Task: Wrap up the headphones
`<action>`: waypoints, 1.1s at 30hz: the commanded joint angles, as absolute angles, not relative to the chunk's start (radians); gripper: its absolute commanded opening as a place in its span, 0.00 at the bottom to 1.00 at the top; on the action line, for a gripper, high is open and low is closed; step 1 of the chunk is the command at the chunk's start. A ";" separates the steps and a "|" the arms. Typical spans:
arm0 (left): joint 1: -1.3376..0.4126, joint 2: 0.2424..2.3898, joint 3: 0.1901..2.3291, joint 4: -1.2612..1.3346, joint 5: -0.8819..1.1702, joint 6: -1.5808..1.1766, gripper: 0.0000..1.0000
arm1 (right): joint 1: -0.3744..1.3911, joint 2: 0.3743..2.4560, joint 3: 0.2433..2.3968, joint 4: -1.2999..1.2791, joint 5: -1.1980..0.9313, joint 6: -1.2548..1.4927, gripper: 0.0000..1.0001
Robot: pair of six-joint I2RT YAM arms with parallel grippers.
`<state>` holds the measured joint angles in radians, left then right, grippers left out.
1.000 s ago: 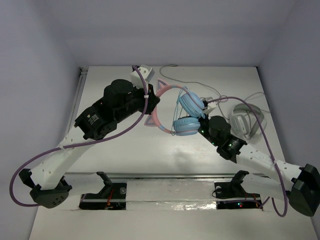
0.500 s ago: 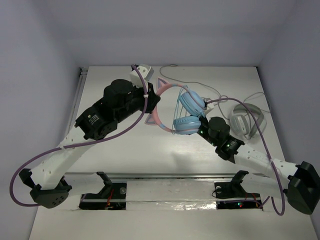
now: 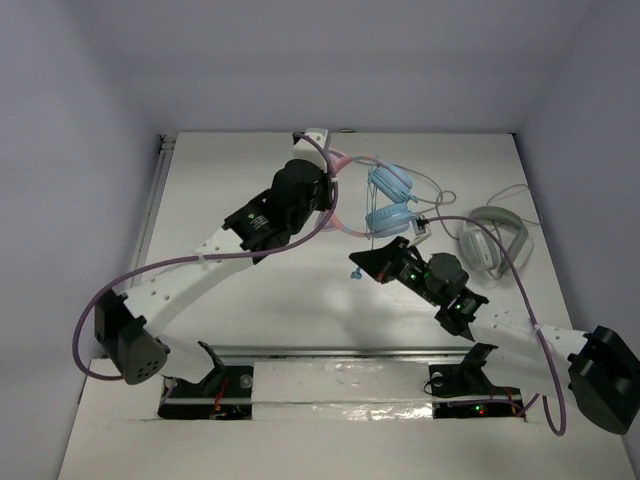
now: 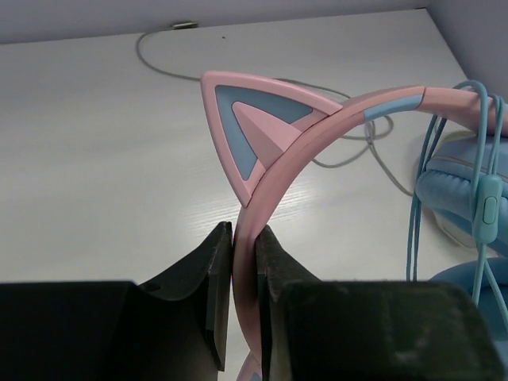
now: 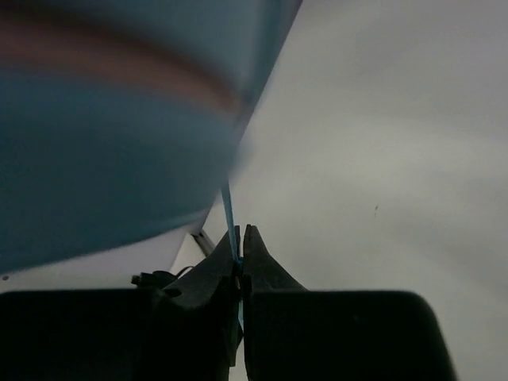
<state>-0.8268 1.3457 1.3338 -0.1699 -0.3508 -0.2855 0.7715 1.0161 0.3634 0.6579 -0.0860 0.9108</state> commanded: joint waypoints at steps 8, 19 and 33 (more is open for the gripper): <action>-0.765 1.492 1.324 0.172 -0.496 -0.386 0.00 | 0.770 0.997 0.316 0.739 -0.106 1.017 0.06; -0.765 1.463 0.994 0.293 -0.388 -0.495 0.00 | 0.770 1.143 0.409 0.762 -0.006 1.109 0.22; -0.804 1.391 0.850 0.255 -0.299 -0.535 0.00 | 0.770 1.330 0.531 0.743 0.120 1.134 0.50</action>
